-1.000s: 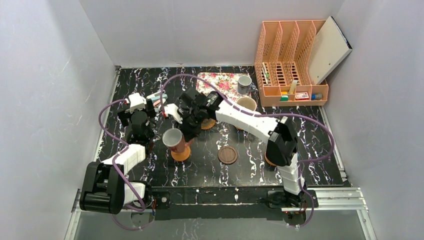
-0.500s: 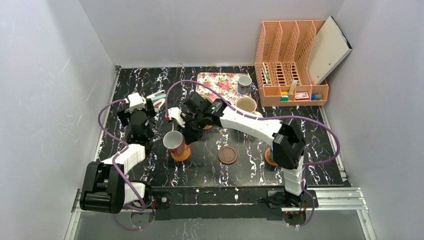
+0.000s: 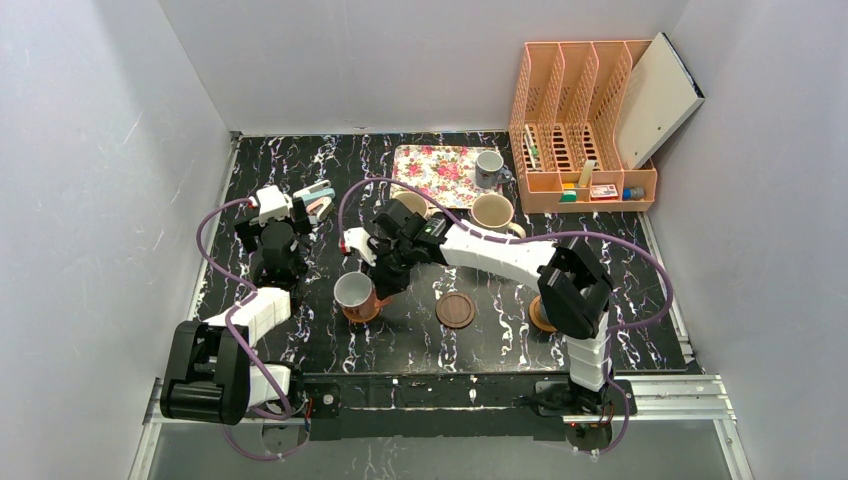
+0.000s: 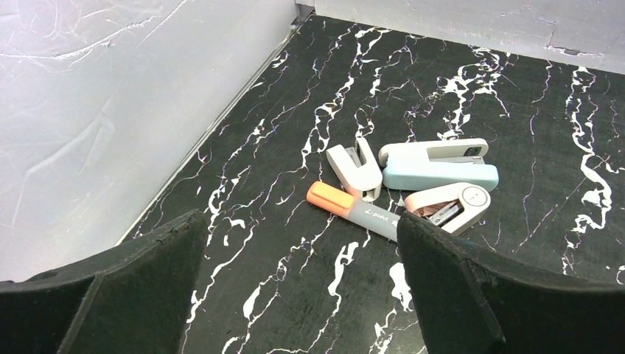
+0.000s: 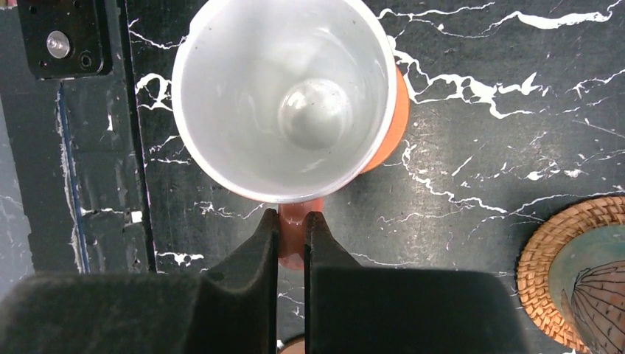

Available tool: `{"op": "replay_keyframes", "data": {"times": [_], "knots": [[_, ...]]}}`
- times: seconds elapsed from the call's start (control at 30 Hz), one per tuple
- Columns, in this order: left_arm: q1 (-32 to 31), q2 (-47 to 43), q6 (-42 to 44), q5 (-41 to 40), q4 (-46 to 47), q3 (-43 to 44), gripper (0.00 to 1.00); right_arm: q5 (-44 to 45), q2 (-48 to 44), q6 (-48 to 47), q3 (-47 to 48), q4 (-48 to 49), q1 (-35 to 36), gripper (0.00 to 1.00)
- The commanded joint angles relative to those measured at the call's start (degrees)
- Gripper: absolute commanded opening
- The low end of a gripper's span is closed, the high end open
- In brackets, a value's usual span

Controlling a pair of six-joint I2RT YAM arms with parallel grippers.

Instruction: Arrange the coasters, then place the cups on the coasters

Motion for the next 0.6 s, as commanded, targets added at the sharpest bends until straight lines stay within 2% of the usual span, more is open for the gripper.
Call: {"op": "replay_keyframes", "data": {"times": [0.0,0.37,0.43,0.57], "knots": [[0.53,0.2,-1.06,-0.7,1.36,0.11,0.98,-0.4,-2.33,0.81,-1.64,6.38,-0.34,0.01],[0.7,0.23,-1.13,-0.43,1.41,0.07,0.98,0.72,-2.36,0.05,-1.47,6.05,-1.17,0.03],[0.7,0.62,-1.16,-0.34,1.41,0.15,0.98,0.76,-2.61,-0.38,-1.35,5.57,-1.17,0.13],[0.79,1.03,-1.25,-0.36,1.37,0.24,0.98,0.49,-2.18,-1.27,-0.83,4.12,-1.17,0.46]]}}
